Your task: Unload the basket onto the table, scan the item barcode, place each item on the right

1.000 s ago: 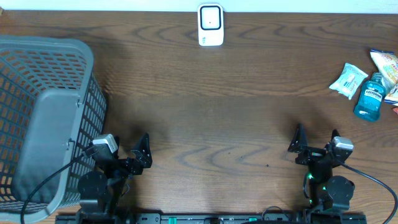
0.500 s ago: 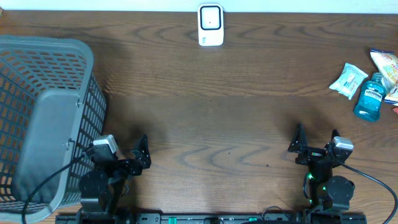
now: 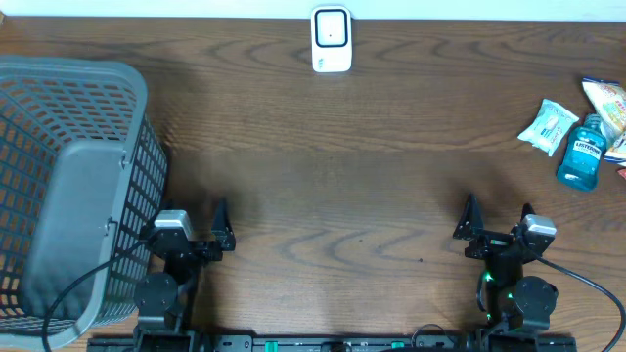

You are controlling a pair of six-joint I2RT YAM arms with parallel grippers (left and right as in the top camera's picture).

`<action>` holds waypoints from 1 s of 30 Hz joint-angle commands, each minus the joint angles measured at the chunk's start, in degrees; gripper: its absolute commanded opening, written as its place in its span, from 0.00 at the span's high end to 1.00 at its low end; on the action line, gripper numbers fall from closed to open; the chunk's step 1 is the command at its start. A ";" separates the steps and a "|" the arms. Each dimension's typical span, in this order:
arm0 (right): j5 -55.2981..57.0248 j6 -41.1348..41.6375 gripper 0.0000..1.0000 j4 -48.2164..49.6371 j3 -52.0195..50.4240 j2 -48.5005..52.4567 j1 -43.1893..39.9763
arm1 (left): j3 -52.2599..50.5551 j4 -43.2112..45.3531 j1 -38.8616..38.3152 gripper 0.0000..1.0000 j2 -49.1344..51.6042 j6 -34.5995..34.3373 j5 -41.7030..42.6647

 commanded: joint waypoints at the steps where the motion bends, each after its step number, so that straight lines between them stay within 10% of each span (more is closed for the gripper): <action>1: 0.46 -0.83 0.01 -0.04 -0.24 -0.33 -0.79 | -0.74 -2.54 -0.44 0.02 -0.87 3.32 -0.13; 30: 0.46 -0.83 0.01 -0.07 -0.24 -0.33 -0.79 | -0.74 -2.38 -0.44 0.02 -1.20 6.91 0.11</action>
